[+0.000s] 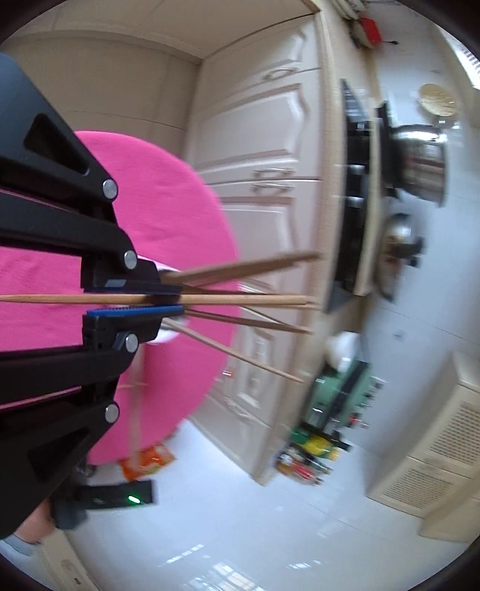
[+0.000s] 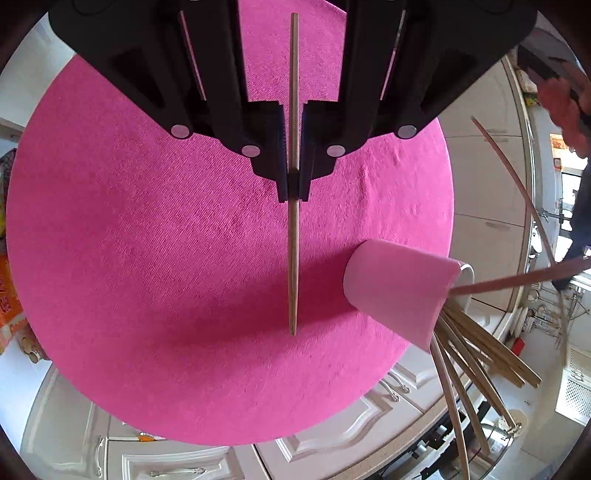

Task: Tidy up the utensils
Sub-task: 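Lift both held chopsticks upright above the pink cup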

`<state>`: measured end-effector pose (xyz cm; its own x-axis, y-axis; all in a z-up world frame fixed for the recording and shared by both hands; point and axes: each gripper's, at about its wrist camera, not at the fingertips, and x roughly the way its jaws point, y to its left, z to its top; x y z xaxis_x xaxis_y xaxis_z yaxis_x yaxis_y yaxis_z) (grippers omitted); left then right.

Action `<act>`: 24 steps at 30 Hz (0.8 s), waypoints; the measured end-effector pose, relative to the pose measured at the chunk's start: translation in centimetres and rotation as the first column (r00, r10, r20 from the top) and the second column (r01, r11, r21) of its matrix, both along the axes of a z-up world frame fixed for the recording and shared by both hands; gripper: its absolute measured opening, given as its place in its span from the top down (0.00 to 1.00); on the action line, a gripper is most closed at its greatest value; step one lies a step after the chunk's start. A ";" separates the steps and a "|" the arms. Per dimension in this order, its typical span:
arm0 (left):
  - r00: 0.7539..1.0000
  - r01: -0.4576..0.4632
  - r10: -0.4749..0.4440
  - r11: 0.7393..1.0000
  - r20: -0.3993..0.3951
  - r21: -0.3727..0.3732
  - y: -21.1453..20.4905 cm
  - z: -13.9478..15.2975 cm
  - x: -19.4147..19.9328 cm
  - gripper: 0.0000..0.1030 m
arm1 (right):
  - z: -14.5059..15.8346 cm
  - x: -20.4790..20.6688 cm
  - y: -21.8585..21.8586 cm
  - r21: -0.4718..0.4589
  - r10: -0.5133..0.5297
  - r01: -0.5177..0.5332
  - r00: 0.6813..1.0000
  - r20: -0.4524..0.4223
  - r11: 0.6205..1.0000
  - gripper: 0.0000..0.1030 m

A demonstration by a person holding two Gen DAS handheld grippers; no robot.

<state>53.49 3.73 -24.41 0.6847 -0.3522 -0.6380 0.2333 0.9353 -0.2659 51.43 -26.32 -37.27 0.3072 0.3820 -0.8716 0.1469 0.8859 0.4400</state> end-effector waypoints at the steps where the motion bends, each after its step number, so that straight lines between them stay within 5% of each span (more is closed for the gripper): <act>1: 1.000 -0.002 0.003 1.000 0.029 -0.011 -0.2 0.6 0.1 0.95 | 0.0 0.1 -0.2 0.004 0.002 -0.002 1.000 0.007 1.000 0.94; 12: 0.970 -0.033 0.049 0.997 0.239 -0.072 -2.9 2.4 3.0 0.95 | 1.6 1.6 -1.8 0.049 0.014 -0.018 0.997 0.081 0.999 0.94; 24: 0.920 -0.143 0.118 0.989 0.374 0.040 -5.3 1.0 4.8 0.95 | 1.8 3.7 -2.2 0.078 0.039 -0.049 0.992 0.118 0.996 0.94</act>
<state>58.31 -1.55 -23.40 0.9130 -0.2104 -0.3494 0.1782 0.9764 -0.1222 55.11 -28.54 -35.47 0.3859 0.4645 -0.7971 0.0524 0.8516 0.5216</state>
